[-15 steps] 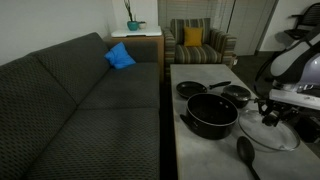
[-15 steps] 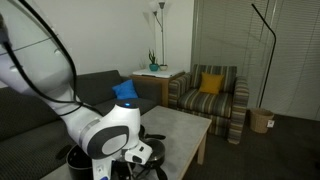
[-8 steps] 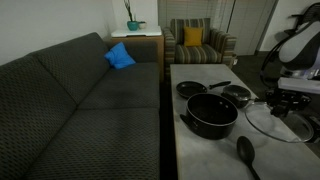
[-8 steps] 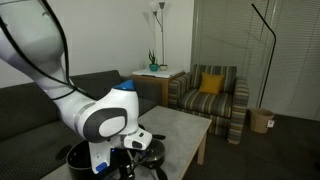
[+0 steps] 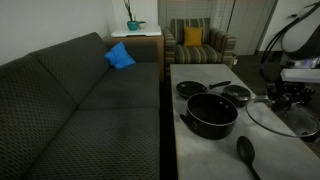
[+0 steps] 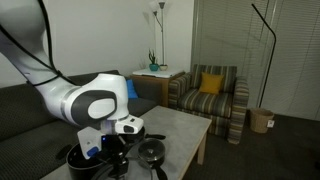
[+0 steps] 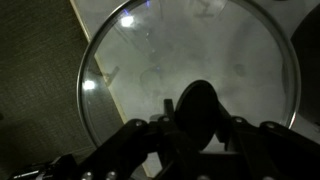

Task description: Pick the lid on the table on put it on the big pot

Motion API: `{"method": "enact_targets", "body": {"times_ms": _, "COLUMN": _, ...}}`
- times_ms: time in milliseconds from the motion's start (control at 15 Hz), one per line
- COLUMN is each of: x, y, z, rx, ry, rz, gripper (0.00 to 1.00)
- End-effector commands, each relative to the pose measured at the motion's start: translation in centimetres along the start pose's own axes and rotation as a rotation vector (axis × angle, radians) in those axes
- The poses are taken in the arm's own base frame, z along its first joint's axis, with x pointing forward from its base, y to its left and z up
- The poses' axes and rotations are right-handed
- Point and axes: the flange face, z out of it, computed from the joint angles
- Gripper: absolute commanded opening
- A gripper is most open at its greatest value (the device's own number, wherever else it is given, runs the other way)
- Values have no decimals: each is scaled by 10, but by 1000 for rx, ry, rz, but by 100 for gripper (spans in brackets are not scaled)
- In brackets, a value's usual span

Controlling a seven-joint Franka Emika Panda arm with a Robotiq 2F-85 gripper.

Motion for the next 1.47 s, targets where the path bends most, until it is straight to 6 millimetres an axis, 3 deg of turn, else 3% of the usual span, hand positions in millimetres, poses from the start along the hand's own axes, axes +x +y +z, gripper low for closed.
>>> {"method": "enact_targets", "body": {"times_ms": 0, "x": -13, "y": -8, "z": -34, "rx": -8, "ry": 23, "rz": -66, "gripper": 14}}
{"method": "enact_targets", "body": {"times_ms": 333, "x": -28, "y": -39, "z": -57, "rx": 14, "ry": 43, "rz": -188, "gripper": 14}}
{"method": "enact_targets", "body": {"times_ms": 867, "x": -37, "y": -116, "z": -80, "rx": 74, "ry": 21, "rz": -477, "gripper": 14}}
{"method": "enact_targets", "body": {"times_ms": 933, "x": -40, "y": -106, "z": -67, "rx": 77, "ry": 35, "rz": -404, "gripper": 39}}
{"method": "enact_targets", "body": {"times_ms": 1200, "x": -42, "y": -118, "z": -74, "rx": 84, "ry": 31, "rz": -450, "gripper": 39}}
{"method": "enact_targets", "body": {"times_ms": 1267, "x": -41, "y": -118, "z": -73, "rx": 83, "ry": 30, "rz": -452, "gripper": 14}}
{"method": "enact_targets", "body": {"times_ms": 1400, "x": -43, "y": -113, "z": -62, "rx": 83, "ry": 12, "rz": -423, "gripper": 14}}
